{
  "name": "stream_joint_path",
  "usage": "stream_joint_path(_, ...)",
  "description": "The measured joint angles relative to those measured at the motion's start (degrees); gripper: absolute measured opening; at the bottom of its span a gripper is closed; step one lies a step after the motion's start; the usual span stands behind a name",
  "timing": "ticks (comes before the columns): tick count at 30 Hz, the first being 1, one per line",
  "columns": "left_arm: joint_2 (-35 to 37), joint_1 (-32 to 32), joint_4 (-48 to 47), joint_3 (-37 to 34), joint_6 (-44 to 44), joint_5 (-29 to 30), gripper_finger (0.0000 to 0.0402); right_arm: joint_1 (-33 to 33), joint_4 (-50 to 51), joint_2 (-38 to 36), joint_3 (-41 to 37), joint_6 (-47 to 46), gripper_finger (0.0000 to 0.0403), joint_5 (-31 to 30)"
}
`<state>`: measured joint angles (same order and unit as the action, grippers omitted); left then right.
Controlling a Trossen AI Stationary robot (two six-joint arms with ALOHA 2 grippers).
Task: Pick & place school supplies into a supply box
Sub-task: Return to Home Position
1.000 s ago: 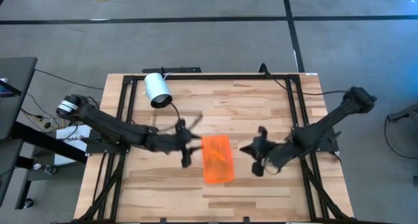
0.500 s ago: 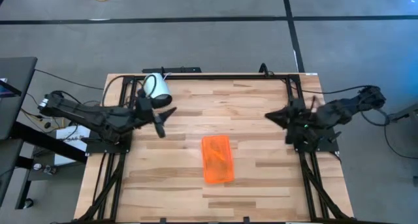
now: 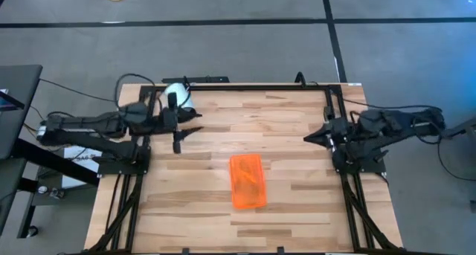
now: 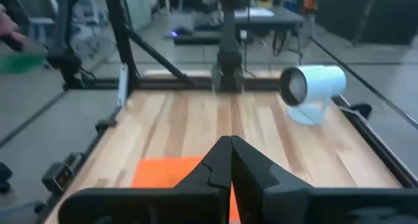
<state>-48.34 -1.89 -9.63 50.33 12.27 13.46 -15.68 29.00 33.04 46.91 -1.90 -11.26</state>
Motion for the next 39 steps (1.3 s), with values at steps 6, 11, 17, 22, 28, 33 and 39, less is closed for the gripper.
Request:
stream_joint_path(6,1.64,8.47,-0.46,0.02,-0.68,-8.83,0.0169,10.64,-2.73,-3.73,-4.30,0.51,0.0000,10.35)
stream_joint_path(11,4.14,9.58,-3.96,-1.77,-3.13,-9.94,0.0169,13.39,-7.67,-12.03,-12.12,-2.52,0.0000,11.33)
stream_joint_path(17,14.92,9.55,9.54,-17.45,-8.75,-9.67,0.0169,13.57,-11.66,-23.29,-21.06,-6.52,0.0000,9.71)
stream_joint_path(22,22.84,9.55,17.27,-28.89,-12.51,-7.37,0.0169,12.87,-15.00,-26.90,-26.98,-9.04,0.0000,7.40)
stream_joint_path(28,30.22,9.55,20.09,-36.85,-14.49,-7.75,0.0169,12.06,-20.61,-31.00,-34.10,-8.82,0.0000,4.93)
stream_joint_path(33,37.41,9.53,20.75,-41.50,-14.49,-8.14,0.0169,12.06,-20.04,-32.91,-37.00,-9.72,0.0000,3.77)
stream_joint_path(39,46.34,9.52,20.80,-45.60,-15.17,-8.54,0.0169,12.06,-20.00,-32.90,-38.27,-11.62,0.0000,3.81)
